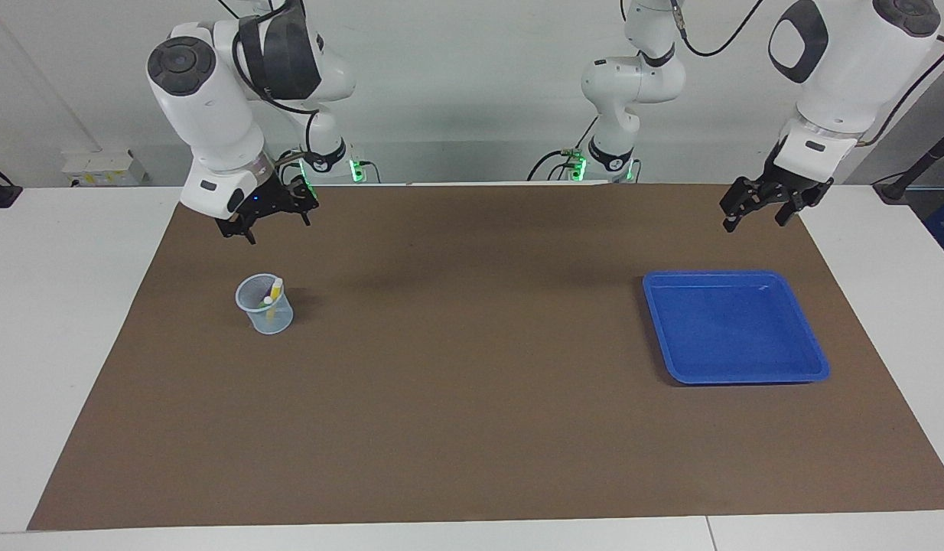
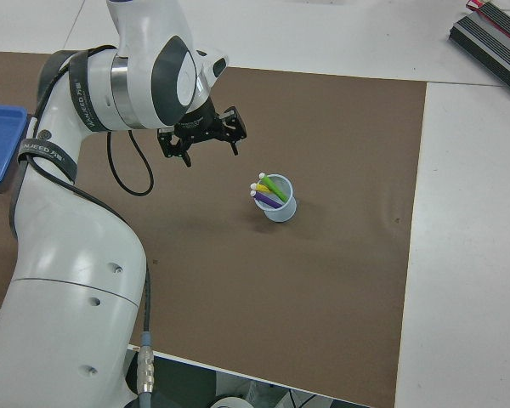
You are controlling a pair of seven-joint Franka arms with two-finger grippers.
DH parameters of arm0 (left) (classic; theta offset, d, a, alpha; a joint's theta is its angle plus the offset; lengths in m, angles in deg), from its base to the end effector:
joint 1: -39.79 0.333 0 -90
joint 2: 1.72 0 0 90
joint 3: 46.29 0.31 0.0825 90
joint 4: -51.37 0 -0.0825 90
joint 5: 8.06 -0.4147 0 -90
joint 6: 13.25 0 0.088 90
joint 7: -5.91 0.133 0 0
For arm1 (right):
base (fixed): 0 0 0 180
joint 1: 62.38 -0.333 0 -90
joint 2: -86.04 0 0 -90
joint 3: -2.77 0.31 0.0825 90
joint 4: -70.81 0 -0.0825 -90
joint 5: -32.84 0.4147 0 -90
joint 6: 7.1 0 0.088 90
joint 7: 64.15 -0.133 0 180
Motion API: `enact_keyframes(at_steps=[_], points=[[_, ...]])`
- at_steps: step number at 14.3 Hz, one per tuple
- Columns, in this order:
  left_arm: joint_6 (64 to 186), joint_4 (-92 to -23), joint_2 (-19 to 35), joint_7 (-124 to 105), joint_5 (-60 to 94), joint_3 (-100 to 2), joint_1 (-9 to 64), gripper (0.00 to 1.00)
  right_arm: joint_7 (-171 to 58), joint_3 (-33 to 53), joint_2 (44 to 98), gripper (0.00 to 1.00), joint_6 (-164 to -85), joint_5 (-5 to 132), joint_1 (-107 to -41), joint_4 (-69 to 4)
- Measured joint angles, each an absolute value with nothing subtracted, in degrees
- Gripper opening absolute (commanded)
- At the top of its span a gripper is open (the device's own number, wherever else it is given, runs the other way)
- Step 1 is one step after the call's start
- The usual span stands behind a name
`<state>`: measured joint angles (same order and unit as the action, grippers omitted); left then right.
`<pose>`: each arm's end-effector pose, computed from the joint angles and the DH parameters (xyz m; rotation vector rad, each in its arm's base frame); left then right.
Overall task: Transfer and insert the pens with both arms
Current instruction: 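Open the right gripper and withdraw it from the cup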
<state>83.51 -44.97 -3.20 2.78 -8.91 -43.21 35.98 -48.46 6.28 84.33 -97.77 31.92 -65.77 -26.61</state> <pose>0.5870 -0.0054 0.5621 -3.1283 -0.0632 -0.0525 0.5778 0.0674 0.5116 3.0691 0.6153 -0.2324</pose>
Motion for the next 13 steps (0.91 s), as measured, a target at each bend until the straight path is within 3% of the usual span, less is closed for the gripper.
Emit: enact_keyframes(at_steps=[13], points=[[83.5, -45.0, -3.2, 2.8, -8.9, -46.4, 38.9, 1.00, -51.3, 6.4, 84.3, 1.00, -99.2, 31.9, -64.9, -25.8]])
